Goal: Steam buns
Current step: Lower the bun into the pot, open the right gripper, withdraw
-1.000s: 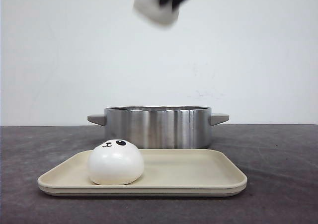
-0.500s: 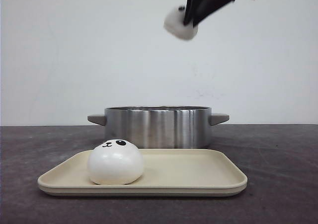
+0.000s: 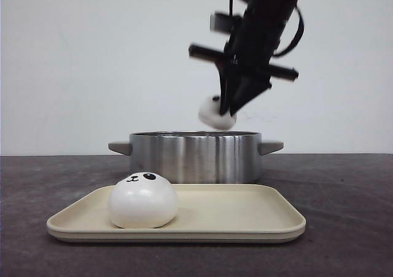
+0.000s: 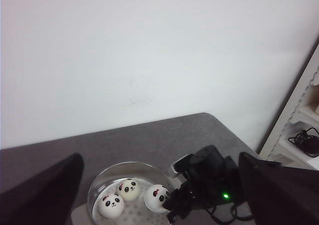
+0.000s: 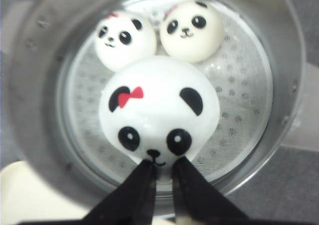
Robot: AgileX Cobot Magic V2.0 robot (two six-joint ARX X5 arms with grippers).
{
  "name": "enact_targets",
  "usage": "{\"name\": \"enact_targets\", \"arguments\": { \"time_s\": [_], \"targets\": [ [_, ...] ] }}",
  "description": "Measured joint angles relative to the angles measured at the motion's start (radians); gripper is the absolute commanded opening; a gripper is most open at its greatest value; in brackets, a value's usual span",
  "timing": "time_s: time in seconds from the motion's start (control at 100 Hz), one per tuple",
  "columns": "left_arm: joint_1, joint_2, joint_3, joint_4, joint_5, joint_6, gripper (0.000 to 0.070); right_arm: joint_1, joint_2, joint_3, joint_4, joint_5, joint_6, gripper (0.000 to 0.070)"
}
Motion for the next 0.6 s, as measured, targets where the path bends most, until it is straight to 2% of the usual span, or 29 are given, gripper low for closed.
{"name": "enact_targets", "arguments": {
  "time_s": [0.16, 0.5, 0.56, 0.6],
  "targets": [
    [0.000, 0.000, 0.000, -0.024, 0.000, 0.000, 0.0596, -0.021, 0.059, 0.000, 0.037, -0.041, -0.001, 0.0001],
    [0.000, 0.003, 0.000, -0.035, 0.000, 0.002, 0.0596, -0.044, 0.111, 0.001, 0.082, -0.064, 0.006, 0.0003],
    [0.000, 0.005, 0.000, -0.038, 0.000, 0.006, 0.0596, -0.044, 0.111, 0.001, 0.088, -0.065, 0.009, 0.0028],
    [0.000, 0.005, 0.000, -0.041, 0.000, 0.009, 0.0596, -0.044, 0.111, 0.001, 0.095, -0.065, 0.009, 0.0081]
  ]
}}
